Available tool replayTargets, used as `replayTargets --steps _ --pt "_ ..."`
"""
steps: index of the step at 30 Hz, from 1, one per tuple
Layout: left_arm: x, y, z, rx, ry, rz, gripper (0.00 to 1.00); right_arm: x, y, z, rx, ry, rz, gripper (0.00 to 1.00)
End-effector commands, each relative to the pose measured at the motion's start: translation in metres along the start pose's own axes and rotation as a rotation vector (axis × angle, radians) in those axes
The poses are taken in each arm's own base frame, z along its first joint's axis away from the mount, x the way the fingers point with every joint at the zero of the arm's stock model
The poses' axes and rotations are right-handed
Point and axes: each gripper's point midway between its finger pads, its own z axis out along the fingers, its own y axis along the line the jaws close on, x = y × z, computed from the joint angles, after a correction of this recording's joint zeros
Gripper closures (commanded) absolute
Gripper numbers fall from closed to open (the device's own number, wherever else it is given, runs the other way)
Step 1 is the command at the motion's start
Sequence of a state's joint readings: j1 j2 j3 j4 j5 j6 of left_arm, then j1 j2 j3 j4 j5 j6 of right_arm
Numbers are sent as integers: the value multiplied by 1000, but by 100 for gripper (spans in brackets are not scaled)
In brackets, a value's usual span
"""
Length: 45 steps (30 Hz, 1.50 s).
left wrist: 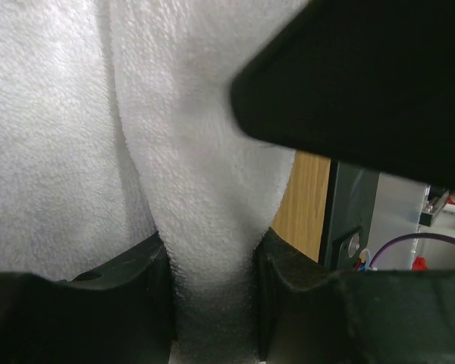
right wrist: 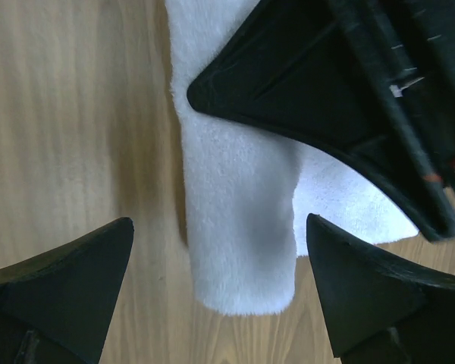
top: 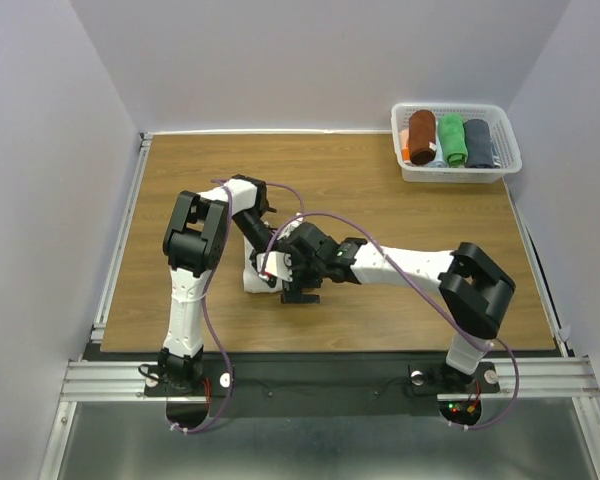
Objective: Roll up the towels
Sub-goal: Roll the towel
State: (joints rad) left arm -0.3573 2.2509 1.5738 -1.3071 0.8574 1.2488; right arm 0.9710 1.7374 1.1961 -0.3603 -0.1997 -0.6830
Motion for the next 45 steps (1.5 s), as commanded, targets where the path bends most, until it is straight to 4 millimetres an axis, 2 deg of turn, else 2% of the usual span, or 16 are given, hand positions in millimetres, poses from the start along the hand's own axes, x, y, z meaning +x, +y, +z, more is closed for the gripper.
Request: replayTargets --steps 1,3,5,6,7,9,14,20,25,29,33,35,38,40,41,45 --pt "28 62 12 -120 128 129 63 -6 -23 21 120 -36 -120 0" --pt "28 62 12 -120 126 132 62 -1 -20 32 116 -37 -128 1" --pt "27 63 11 -124 124 132 62 2 -16 39 104 -41 -136 12" --pt "26 63 10 -128 121 138 61 6 -13 43 95 -37 -136 20" --pt "25 64 9 -135 119 136 59 7 -10 45 79 -42 -134 39" --pt "22 68 5 -157 97 136 54 10 -4 48 55 -40 -123 54" --pt "4 66 -22 -236 20 168 21 27 25 45 -49 -14 -55 99" --pt "-4 55 -65 -324 -36 204 2 48 59 27 -210 64 38 99" --pt "0 60 -105 -414 -72 205 2 62 81 11 -328 131 127 100" --pt "5 65 -155 -528 -145 196 2 62 83 7 -402 132 258 99" --pt "15 59 -187 -601 -249 182 2 54 83 2 -529 129 429 99" --pt "18 50 -196 -636 -279 188 2 41 75 1 -589 77 503 99" --pt "23 35 -202 -718 -318 208 2 43 74 -2 -684 74 627 100" --pt "29 31 -192 -772 -329 225 2 34 73 -6 -754 55 684 99" --pt "21 13 -201 -846 -336 286 2 31 69 -3 -790 32 711 100" --pt "27 -9 -165 -944 -277 400 1 34 70 -3 -889 40 805 100"
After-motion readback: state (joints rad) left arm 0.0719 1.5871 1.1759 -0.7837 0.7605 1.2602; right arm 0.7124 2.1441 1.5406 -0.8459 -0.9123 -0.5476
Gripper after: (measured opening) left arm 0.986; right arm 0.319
